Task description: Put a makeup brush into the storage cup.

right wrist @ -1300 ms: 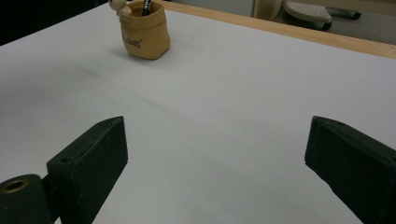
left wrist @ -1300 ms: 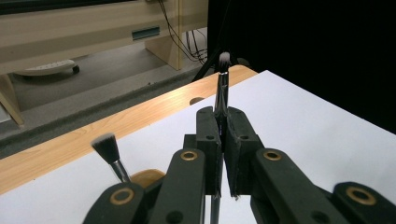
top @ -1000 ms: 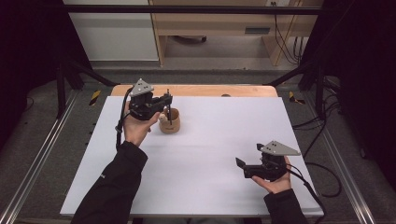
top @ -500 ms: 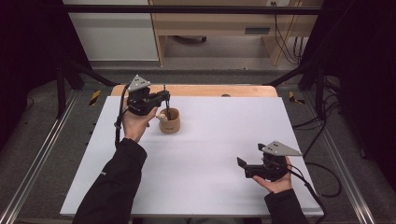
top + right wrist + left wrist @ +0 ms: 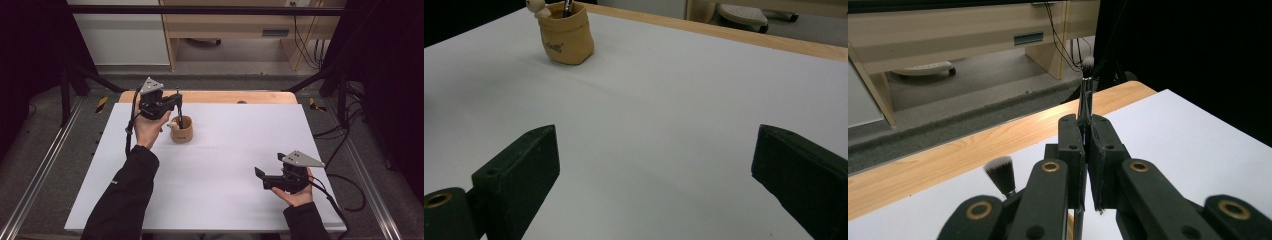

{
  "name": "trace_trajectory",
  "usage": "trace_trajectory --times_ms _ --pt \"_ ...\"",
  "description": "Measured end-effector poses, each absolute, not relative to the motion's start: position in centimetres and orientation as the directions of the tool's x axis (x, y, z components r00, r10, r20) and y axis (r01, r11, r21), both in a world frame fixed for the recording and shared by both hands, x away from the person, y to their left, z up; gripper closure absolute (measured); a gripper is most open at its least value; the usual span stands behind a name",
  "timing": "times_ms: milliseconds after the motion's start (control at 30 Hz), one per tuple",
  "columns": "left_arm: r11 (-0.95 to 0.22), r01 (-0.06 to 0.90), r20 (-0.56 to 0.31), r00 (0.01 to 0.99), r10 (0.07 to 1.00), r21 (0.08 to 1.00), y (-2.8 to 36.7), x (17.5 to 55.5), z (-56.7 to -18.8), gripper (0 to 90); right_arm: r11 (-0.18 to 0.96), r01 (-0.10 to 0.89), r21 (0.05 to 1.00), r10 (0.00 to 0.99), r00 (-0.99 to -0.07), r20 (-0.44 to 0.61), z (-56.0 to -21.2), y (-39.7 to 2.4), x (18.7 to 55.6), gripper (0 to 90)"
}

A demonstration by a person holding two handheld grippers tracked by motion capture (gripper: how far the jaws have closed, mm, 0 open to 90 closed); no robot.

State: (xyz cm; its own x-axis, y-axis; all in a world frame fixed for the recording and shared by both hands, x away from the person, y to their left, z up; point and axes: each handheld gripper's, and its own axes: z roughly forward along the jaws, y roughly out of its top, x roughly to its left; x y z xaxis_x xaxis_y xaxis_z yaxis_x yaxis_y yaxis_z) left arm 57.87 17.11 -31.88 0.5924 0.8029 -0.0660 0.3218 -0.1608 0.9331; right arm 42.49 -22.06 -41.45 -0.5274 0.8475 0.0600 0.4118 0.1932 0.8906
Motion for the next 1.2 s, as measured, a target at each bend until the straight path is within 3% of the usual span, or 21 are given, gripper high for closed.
trace_trajectory --times_ms 1200 --pt "-0.181 0.346 -0.052 0.569 0.821 0.921 16.4 60.0 -34.9 85.1 0.185 0.408 0.894 0.842 -0.535 0.07 -41.3 -22.0 42.4 5.6"
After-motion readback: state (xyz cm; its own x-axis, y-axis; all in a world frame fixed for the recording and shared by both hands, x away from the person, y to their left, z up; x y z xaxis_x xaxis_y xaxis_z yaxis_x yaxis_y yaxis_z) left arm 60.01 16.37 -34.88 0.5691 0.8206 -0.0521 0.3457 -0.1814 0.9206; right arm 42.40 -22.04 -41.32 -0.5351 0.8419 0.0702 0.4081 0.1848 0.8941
